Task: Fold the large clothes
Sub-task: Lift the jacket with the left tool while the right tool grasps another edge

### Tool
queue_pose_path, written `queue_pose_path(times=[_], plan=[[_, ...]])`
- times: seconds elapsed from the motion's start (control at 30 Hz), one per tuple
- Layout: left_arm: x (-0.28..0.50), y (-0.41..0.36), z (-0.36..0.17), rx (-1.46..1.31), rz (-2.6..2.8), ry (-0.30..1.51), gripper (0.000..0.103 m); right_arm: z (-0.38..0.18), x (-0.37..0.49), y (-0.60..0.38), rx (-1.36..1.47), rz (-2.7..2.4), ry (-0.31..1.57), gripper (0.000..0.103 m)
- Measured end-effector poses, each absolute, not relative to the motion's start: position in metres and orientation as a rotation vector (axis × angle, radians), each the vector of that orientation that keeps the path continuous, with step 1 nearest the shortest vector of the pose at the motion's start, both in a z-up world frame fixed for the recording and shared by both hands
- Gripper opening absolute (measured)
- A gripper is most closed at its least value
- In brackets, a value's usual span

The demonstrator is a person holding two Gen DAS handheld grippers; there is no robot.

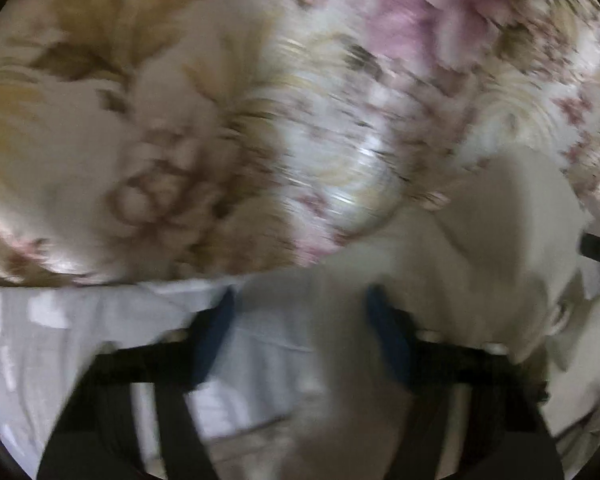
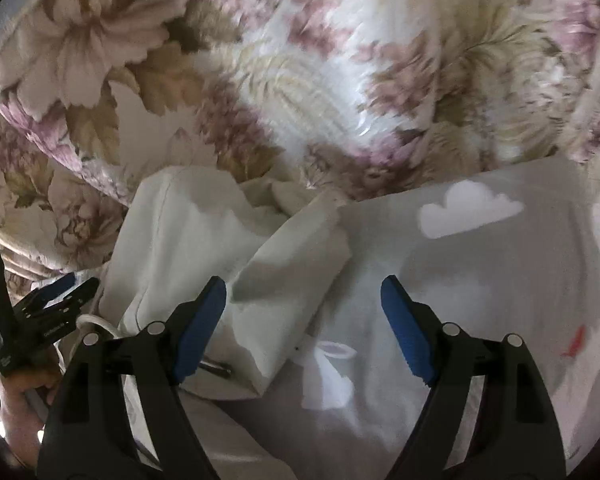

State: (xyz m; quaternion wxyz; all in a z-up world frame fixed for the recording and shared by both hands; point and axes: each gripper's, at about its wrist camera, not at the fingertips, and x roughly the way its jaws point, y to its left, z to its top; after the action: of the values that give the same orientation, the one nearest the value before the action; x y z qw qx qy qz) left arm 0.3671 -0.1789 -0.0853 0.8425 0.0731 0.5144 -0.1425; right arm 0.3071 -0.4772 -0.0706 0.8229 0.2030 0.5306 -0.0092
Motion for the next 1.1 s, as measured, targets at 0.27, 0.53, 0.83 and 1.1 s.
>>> queue_pose_path(times=[0.27,0.53,0.83,1.1], plan=[[0.359,-0.2,-0.072,0.142,-0.372,1.023,0.003,-0.059,0.318,-0.454,0.363,0.024,1.071,0.009],[0.323,-0.164,0.002,0.033,-0.44,0.786,0.002,0.04,0.276,-0.426,0.257,0.132,0.752,0.009],[0.151,-0.076,0.05,-0.058,-0.622,0.545,0.003,0.097,0.101,-0.381,0.075,0.472,0.458,0.009],[0.033,-0.018,-0.024,-0.025,-0.557,0.663,0.004,-0.008,-0.004,-0.363,-0.115,0.494,0.714,0.034]])
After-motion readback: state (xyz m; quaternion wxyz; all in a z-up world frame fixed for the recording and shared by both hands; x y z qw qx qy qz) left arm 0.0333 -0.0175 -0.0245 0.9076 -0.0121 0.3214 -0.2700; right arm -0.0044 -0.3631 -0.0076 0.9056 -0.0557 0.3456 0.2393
